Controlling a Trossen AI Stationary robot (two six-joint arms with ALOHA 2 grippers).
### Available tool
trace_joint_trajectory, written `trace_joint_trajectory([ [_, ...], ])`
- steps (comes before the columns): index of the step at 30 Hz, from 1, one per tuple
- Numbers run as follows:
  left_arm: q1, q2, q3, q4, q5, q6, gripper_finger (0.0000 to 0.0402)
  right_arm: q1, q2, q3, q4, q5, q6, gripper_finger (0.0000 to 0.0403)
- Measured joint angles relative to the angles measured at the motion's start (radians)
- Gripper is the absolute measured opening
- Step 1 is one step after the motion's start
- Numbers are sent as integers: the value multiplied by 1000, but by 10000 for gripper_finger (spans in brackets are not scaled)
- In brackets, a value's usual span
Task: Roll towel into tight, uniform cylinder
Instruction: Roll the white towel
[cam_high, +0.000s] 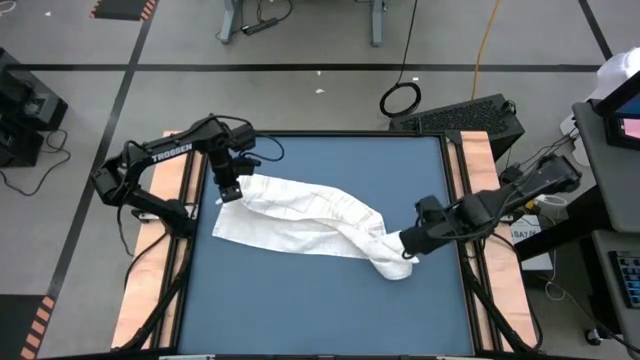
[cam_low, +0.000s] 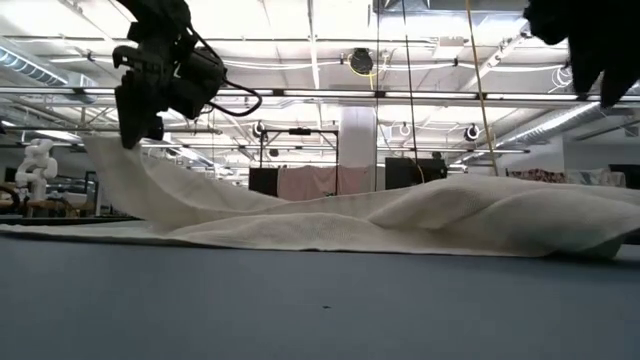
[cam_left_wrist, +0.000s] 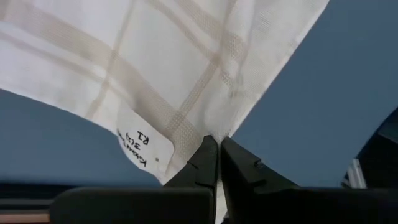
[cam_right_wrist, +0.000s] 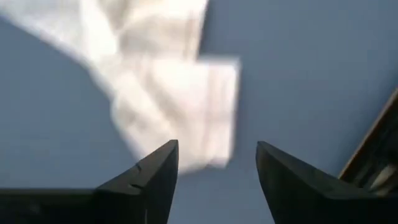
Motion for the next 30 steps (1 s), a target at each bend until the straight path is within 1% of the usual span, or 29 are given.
trace_joint_trajectory([
  [1, 0, 0, 0, 3, -4, 1, 12, -13, 2, -16, 6, 11, -10, 199],
  [3, 0, 0, 0, 7, -6, 0, 12, -38, 4, -69, 73, -2, -30, 191],
  [7, 0, 0, 0, 7, -8, -8, 12, -68, 5, -223, 301, -84, 8, 173],
  [10, -1, 0, 0, 16, -9, -8, 12, -89, 5, -345, 518, -105, 93, 164],
  [14, -1, 0, 0, 22, -9, -14, 12, -119, 14, -460, 717, -84, 210, 163],
  [18, -1, 0, 0, 26, -9, -39, 12, -136, 48, -503, 744, -73, 203, 161],
  [20, -1, 0, 0, 26, -9, -42, 13, -140, 67, -503, 744, -107, 153, 148],
  [23, -1, 0, 0, 26, -9, -43, 13, -131, 78, -503, 771, -134, 118, 103],
  [27, -1, 0, 0, 11, -24, -44, 13, -122, 68, -486, 759, -140, 104, 20],
  [28, -1, 0, 0, 0, -24, -45, 13, -122, 59, -474, 757, -141, 95, 10],
  [30, -1, 0, 6, -37, -24, -45, 13, -123, 41, -432, 737, -143, 83, 11],
])
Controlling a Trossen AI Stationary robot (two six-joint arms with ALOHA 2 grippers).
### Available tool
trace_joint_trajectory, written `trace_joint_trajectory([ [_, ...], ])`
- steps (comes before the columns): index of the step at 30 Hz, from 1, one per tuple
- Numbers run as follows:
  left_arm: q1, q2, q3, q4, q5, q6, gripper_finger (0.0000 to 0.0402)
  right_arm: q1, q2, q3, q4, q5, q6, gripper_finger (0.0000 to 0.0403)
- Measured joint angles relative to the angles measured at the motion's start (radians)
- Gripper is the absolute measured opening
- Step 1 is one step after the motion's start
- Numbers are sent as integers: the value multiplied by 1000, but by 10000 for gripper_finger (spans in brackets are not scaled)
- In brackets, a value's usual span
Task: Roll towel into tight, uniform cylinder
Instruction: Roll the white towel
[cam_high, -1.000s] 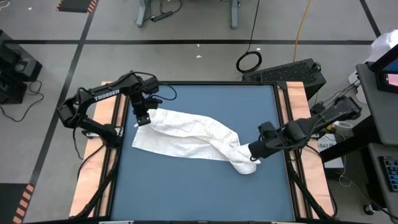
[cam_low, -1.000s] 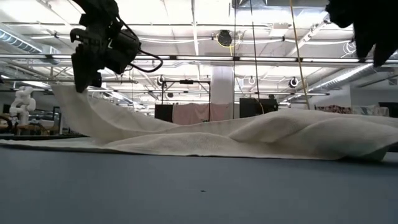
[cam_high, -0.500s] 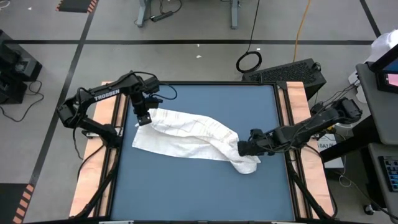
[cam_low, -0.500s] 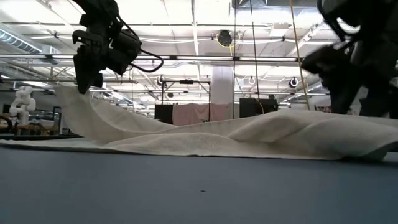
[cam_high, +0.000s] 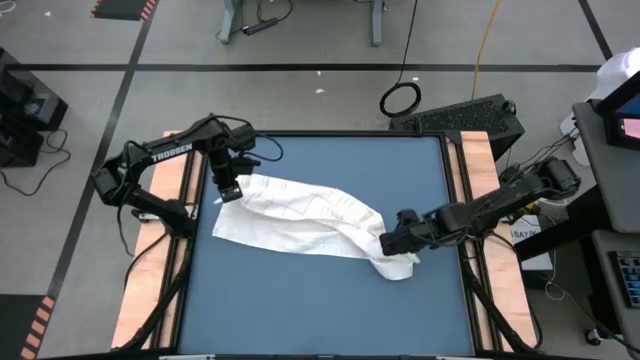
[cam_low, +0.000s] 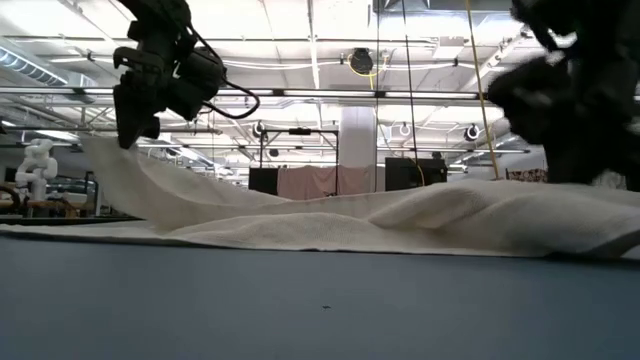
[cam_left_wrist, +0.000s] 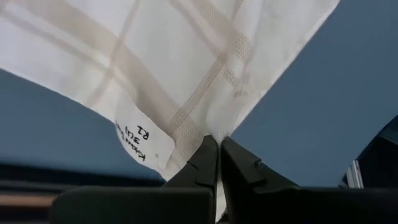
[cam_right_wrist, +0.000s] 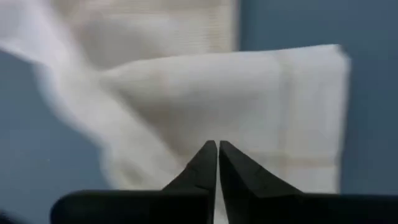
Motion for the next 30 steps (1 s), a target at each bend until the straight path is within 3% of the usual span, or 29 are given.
trace_joint_trajectory([
  [8, 0, -22, 54, -61, -47, -8, 13, -6, -20, 279, -411, 39, -95, 7],
  [15, 0, -21, 54, 4, -145, -12, 13, -54, -5, 460, -667, -28, -75, 12],
  [20, 0, -21, 54, 23, -145, -16, 13, -148, 3, 359, -695, -77, -63, 41],
  [23, 0, -21, 54, 33, -145, -16, 13, -222, 2, 249, -537, -148, -110, 70],
  [27, 0, -21, 54, 33, -145, -17, 13, -297, 3, 108, -337, -152, -129, 115],
  [30, 0, -21, 54, 32, -146, -32, 13, -327, 3, 28, -287, -154, -125, 146],
])
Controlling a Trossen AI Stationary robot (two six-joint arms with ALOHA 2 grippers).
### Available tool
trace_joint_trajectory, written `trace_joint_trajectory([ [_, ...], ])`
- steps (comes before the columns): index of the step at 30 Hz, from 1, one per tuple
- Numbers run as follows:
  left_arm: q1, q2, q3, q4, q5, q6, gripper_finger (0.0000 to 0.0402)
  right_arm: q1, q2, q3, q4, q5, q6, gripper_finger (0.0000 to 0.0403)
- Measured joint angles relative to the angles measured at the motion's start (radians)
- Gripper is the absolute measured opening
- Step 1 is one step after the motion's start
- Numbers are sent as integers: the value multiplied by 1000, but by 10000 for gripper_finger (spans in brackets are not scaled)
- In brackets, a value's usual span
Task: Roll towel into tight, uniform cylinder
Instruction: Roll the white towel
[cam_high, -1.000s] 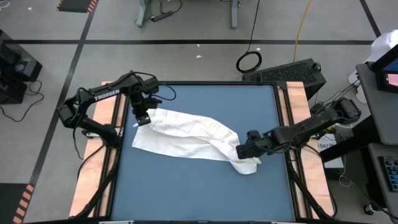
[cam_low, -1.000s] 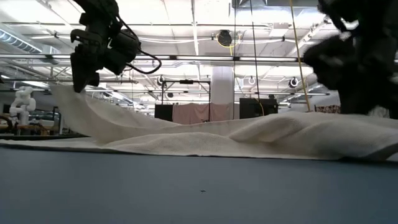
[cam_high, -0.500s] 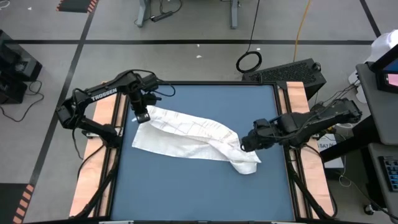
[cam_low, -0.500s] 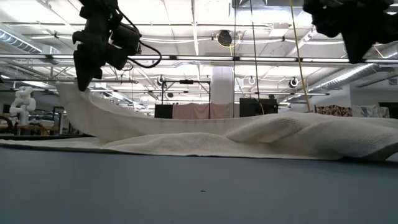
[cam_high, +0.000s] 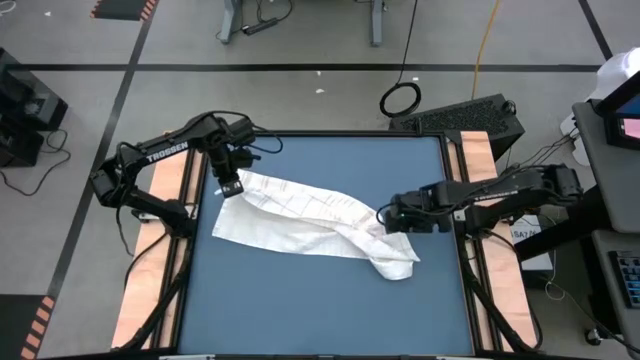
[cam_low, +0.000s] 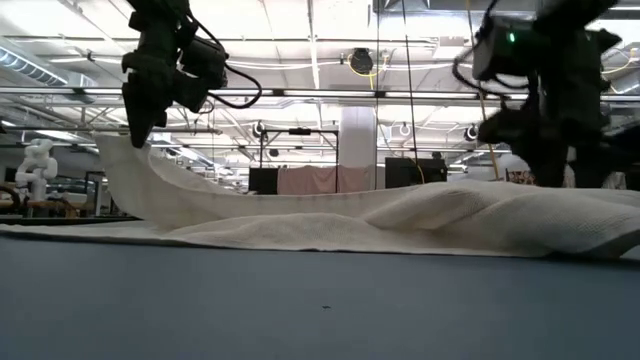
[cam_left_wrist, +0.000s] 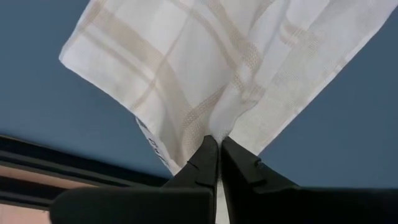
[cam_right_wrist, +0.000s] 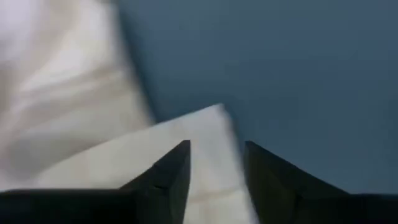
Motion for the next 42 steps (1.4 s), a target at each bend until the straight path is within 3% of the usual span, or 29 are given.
trace_joint_trajectory([
  [4, 0, 0, 0, 1, 0, 13, 13, -17, 0, -93, 126, -5, -9, 171],
  [9, 0, 0, 0, 1, 0, 19, 13, -17, 0, -188, 358, -21, 34, 159],
  [12, 0, 0, 0, 7, 0, 19, 12, -11, -3, -201, 375, 5, 54, 122],
  [17, 0, 0, 0, 30, 0, 19, 12, -10, 0, -190, 403, 29, 2, 17],
  [20, 0, 0, 0, 29, 0, 19, 12, 0, -1, -146, 376, 39, -11, 12],
  [24, 0, 0, 0, 29, 0, 20, 12, 23, -27, 0, 193, 128, -33, 4],
  [31, 4, -22, 23, -62, -14, 9, 12, 77, -32, 396, -462, 388, -16, 2],
  [34, 9, -45, 51, -130, -42, -6, 12, 73, -31, 515, -666, 461, 8, 2],
  [36, 10, -61, 69, -139, -60, -33, 12, 66, -32, 556, -733, 479, 12, 2],
  [42, 10, -104, 112, -71, -67, -126, 12, 40, -25, 528, -705, 525, -2, 3],
])
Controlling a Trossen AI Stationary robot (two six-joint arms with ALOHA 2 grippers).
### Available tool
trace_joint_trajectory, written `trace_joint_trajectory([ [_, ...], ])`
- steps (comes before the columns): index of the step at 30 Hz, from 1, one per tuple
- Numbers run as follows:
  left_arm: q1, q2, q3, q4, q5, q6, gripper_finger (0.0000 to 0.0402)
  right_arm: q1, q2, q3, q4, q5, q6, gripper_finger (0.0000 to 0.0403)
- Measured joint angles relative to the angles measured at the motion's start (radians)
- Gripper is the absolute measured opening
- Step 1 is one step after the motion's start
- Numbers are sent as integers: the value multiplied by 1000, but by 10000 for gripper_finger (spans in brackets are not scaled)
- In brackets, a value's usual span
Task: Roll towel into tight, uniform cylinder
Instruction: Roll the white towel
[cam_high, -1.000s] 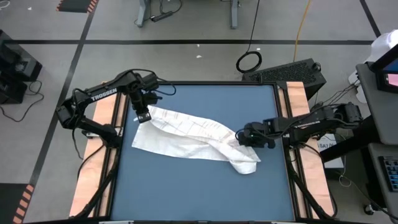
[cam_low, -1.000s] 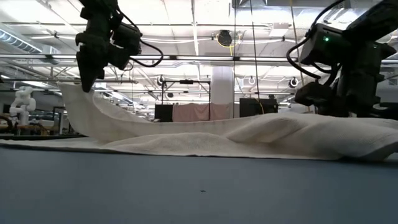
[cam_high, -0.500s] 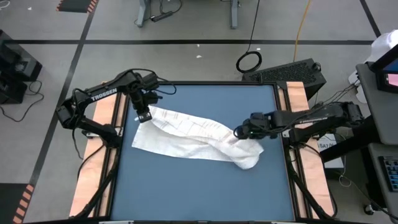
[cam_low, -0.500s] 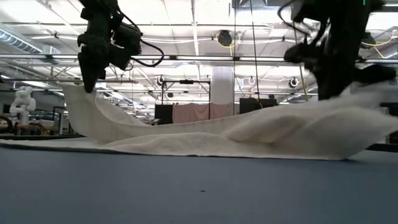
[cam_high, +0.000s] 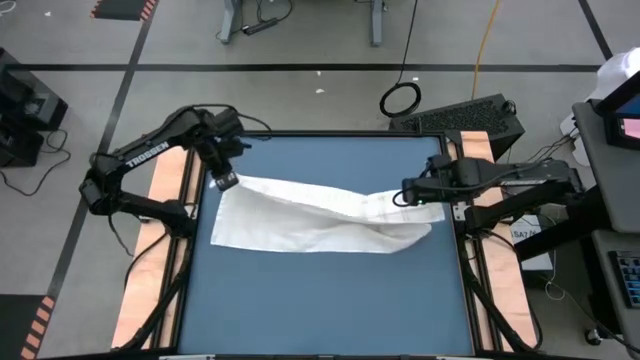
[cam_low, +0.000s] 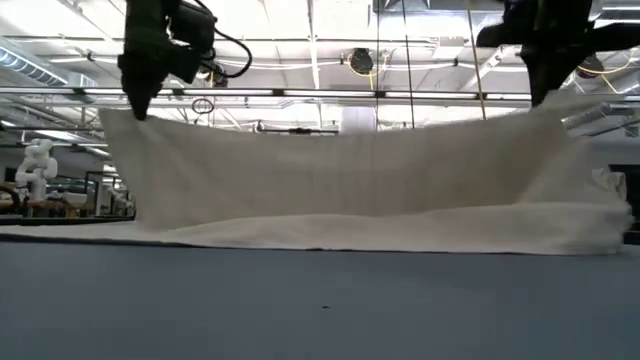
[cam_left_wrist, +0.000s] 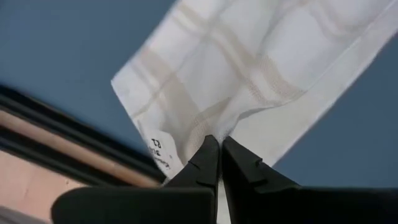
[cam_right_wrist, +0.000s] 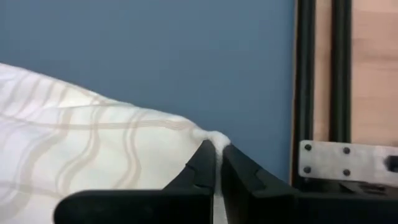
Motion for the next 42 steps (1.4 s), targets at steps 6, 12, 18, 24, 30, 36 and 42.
trace_joint_trajectory([
  [6, 0, -1, 2, 88, 7, -60, 12, -47, 36, -86, 95, 2, -17, 15],
  [12, 0, 3, 2, 163, -54, -94, 12, -106, 60, -149, 109, 22, -37, 17],
  [18, 0, 3, 1, 72, -43, -85, 12, -123, 60, -180, 107, -93, -105, 17],
  [24, -1, 3, 1, 45, -36, -80, 12, -109, 48, -180, 121, -225, -108, 44],
  [30, -1, 3, 1, 49, -26, -40, 12, -58, 10, -180, 141, -398, -131, 109],
  [36, -1, 3, 1, 50, -26, -40, 12, 73, 18, -190, 225, -390, -18, 160],
  [42, -1, 3, 1, 49, -26, -39, 12, 189, 29, -327, 371, -416, 138, 178],
])
